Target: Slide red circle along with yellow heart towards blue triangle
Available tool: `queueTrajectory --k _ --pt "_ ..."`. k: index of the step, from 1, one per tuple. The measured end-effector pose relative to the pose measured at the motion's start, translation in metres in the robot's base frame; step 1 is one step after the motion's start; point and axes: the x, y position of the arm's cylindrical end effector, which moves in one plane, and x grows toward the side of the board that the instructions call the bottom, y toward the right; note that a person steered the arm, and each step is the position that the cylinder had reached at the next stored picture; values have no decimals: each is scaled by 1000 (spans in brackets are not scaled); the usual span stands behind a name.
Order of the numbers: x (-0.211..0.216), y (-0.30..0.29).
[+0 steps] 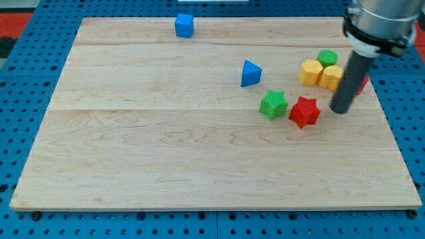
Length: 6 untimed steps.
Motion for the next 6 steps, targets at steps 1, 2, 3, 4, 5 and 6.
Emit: queueTrajectory --k 1,2,3,4,5,6 --pt "-21 52" --pt "-59 67" --pt "-69 23" --pt "-80 -61" --pt "-95 -68" --pt "-82 -7"
